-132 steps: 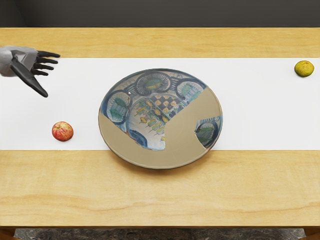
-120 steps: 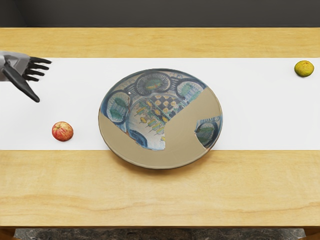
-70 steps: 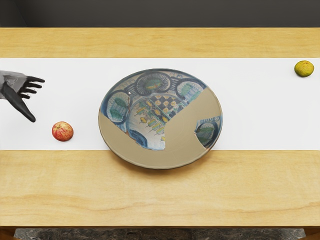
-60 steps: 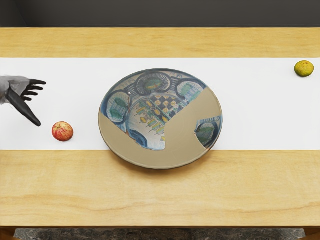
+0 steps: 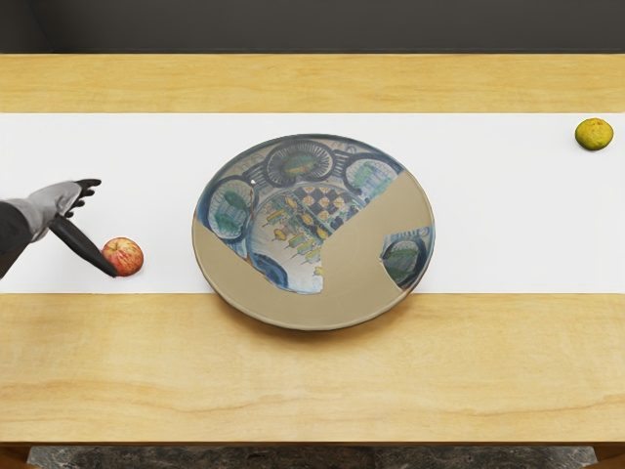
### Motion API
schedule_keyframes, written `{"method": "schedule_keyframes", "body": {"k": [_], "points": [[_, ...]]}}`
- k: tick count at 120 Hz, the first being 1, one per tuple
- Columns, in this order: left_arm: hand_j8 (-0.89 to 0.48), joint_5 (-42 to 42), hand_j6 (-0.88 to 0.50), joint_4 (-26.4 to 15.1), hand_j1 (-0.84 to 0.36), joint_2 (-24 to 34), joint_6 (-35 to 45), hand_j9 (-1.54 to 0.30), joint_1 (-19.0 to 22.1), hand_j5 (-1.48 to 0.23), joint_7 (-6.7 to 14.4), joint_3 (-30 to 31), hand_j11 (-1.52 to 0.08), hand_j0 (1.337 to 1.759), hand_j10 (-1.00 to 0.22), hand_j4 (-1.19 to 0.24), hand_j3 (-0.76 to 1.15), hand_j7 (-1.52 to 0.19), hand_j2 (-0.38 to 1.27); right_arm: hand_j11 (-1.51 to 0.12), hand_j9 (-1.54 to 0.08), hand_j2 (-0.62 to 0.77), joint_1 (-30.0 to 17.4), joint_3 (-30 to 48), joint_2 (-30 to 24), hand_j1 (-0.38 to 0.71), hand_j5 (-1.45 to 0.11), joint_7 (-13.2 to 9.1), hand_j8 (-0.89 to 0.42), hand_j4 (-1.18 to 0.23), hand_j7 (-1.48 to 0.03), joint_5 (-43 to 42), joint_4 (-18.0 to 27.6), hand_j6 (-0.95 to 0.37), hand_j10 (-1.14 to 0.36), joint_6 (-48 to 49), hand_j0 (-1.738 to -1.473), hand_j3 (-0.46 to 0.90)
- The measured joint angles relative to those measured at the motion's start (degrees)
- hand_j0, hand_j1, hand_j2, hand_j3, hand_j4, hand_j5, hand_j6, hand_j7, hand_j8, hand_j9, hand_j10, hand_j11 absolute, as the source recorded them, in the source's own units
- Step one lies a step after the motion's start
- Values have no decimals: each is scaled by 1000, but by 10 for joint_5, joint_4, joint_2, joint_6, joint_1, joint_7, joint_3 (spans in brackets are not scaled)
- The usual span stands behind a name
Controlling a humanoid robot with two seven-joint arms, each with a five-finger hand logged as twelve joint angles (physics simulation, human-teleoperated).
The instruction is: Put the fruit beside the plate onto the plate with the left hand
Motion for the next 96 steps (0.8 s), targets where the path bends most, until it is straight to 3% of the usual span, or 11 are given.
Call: {"method": "schedule_keyframes", "body": {"k": [33, 66, 96], "points": [[-96, 4, -96, -6, 238, -41, 87, -121, -5, -122, 1, 28, -121, 1658, -95, -95, 0, -121, 20, -26, -26, -4, 0, 0, 0, -325, -26, 0, -20, -20, -26, 0, 0, -20, -20, 0, -1658, 0], [-138, 5, -138, -32, 187, -48, 105, -177, 0, -177, 4, 38, -177, 1658, -138, -137, 0, -177, 29, -26, -26, -4, 0, 0, 0, -324, -26, 0, -20, -20, -26, 0, 0, -20, -20, 0, -1658, 0], [-283, 14, -283, -35, 13, -43, 119, -365, 0, -365, 6, 51, -365, 1658, -282, -282, 0, -365, 58, -26, -26, -4, 0, 0, 0, -324, -26, 0, -20, -20, -26, 0, 0, -20, -20, 0, -1658, 0]]}}
